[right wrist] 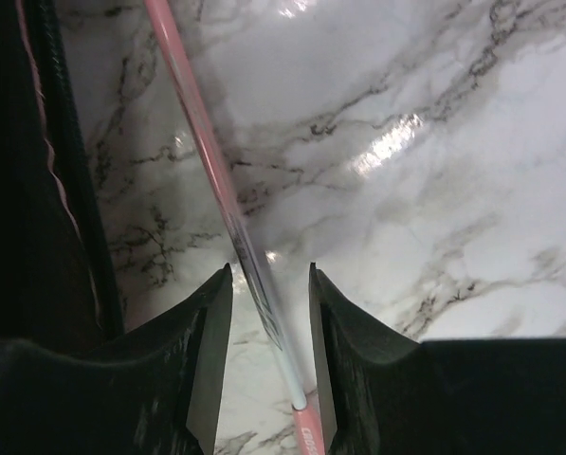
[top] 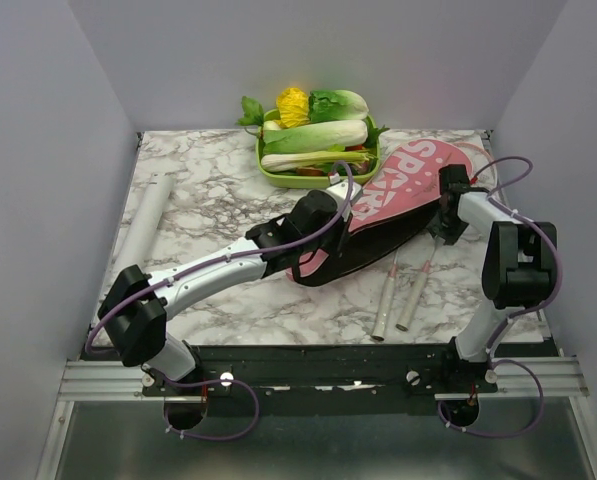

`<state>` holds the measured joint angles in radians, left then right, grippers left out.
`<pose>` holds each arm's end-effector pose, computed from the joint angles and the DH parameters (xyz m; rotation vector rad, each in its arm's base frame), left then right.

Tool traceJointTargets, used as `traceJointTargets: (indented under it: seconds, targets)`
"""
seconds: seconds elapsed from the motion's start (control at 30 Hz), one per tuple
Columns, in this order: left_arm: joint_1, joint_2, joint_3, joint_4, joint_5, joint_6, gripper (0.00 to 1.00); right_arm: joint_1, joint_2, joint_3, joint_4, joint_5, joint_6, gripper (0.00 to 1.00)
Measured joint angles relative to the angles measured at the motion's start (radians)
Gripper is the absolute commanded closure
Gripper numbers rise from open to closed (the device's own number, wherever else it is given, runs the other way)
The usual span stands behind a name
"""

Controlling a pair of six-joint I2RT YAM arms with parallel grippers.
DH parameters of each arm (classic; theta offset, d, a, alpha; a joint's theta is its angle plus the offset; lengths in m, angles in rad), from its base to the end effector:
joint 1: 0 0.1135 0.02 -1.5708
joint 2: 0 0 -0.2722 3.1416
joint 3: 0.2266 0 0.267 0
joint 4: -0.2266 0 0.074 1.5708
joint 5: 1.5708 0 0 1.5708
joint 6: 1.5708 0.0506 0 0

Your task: Pack up the badminton gear

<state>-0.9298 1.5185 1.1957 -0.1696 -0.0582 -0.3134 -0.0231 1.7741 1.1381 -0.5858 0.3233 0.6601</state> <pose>0.2303 -0.3038 0.3008 0.6132 2.0490 -0.6945 0.3611 -0.0244 0.1592 0.9773 2.5172 -0.2690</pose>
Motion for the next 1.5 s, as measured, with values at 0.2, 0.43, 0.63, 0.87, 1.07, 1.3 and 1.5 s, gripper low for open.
traceJointTargets:
  seconds: [0.2, 0.43, 0.63, 0.87, 1.07, 1.3, 1.5]
  targets:
    - [0.013, -0.011, -0.01, 0.011, 0.009, -0.003, 1.0, -0.003, 0.067, 0.073, -0.021, 0.0, -0.008, 0.66]
    - [0.019, -0.011, -0.022, 0.022, 0.02, -0.008, 1.0, -0.006, 0.12, 0.124, -0.061, 0.0, -0.032, 0.99]
    - [0.021, -0.012, -0.032, 0.042, 0.029, -0.015, 1.0, -0.009, 0.12, 0.13, -0.078, -0.01, -0.074, 1.0]
    - [0.021, -0.012, -0.037, 0.05, 0.033, -0.016, 1.0, -0.011, -0.024, 0.06, -0.122, -0.051, -0.101, 0.99]
    - [0.022, -0.012, -0.036, 0.053, 0.032, -0.011, 1.0, 0.002, -0.262, -0.053, -0.159, -0.091, -0.131, 1.0]
    - [0.047, -0.001, 0.034, 0.034, 0.032, -0.002, 1.0, 0.086, -0.467, -0.209, -0.256, -0.146, -0.138, 0.99]
    - [0.077, 0.066, 0.191, 0.003, 0.032, 0.014, 1.0, 0.202, -0.585, -0.246, -0.364, -0.171, -0.118, 0.99]
